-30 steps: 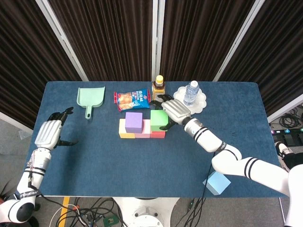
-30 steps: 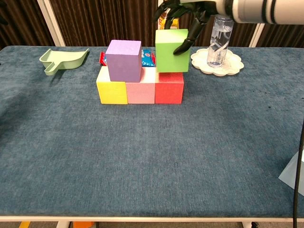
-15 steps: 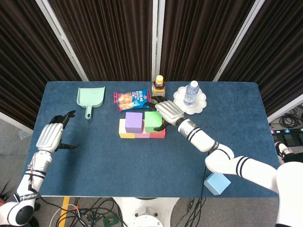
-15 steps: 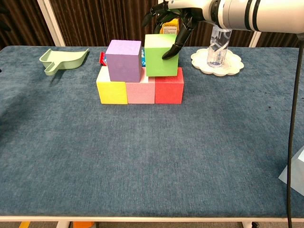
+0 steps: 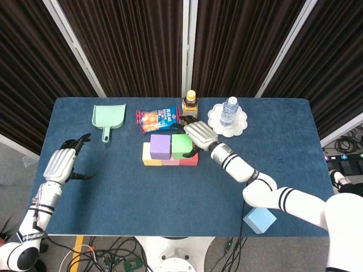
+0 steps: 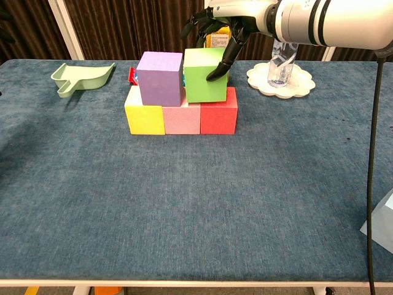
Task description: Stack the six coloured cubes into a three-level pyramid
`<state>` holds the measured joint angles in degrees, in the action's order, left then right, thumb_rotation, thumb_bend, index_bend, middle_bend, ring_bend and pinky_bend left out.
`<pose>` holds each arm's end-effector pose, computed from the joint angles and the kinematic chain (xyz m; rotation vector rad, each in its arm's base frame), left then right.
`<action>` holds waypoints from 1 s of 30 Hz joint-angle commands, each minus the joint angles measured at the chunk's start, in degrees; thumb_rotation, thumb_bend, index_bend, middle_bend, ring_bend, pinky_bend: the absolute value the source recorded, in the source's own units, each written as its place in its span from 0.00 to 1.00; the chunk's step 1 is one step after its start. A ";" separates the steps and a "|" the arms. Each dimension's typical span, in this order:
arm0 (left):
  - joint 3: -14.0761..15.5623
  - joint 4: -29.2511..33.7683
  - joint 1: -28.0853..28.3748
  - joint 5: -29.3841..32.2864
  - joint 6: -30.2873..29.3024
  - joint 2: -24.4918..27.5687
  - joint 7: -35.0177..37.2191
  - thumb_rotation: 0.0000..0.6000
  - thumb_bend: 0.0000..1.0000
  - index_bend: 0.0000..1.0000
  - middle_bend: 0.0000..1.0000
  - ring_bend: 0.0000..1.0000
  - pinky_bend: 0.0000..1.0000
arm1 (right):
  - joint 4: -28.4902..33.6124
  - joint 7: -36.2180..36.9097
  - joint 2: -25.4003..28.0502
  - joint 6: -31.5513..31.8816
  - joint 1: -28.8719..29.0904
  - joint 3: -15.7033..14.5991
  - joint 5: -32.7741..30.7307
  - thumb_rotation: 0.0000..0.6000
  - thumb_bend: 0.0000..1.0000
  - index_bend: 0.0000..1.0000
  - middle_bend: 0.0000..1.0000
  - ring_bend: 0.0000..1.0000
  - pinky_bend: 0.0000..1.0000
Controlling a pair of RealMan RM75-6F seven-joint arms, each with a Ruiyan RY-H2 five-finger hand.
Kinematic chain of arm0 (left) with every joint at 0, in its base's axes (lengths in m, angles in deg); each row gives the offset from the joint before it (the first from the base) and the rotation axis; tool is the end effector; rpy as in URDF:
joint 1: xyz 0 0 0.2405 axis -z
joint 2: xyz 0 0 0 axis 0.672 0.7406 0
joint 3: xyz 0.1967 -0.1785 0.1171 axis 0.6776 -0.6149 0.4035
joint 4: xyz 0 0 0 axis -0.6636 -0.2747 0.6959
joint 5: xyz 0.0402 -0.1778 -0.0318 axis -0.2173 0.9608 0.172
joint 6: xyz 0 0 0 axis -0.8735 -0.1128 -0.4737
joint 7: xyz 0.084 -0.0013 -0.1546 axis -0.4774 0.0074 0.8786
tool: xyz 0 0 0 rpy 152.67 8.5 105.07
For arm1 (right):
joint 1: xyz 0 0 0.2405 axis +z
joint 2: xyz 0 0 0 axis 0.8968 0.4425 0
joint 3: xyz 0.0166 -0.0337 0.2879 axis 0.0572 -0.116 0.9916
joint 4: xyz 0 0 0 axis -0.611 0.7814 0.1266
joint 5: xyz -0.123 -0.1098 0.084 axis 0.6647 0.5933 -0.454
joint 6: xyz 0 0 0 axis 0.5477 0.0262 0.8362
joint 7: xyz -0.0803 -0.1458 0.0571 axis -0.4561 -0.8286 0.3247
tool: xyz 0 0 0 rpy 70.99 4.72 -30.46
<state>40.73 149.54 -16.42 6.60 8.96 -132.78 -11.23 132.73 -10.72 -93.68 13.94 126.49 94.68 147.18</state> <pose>-0.2523 0.3291 0.1409 -1.4752 -1.2038 -1.0406 -0.0502 -0.4745 0.0033 2.0636 -1.1345 1.1028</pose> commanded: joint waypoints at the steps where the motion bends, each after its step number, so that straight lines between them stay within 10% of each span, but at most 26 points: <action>1: -0.11 -0.10 0.04 0.00 0.29 0.01 0.25 1.00 0.04 0.08 0.15 0.19 0.12 | -0.32 0.05 -0.28 -0.14 0.13 -0.08 -0.11 1.00 0.10 0.19 0.40 0.02 0.00; 30: -0.32 -0.62 -0.38 -0.94 1.92 0.52 2.91 1.00 0.04 0.08 0.15 0.19 0.12 | -2.20 0.53 -1.93 0.23 0.76 -0.46 0.69 1.00 0.10 0.17 0.37 0.01 0.00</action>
<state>40.41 148.92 -16.79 5.65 10.88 -132.27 -8.32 130.53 -10.19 -95.61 14.16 127.24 94.21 147.87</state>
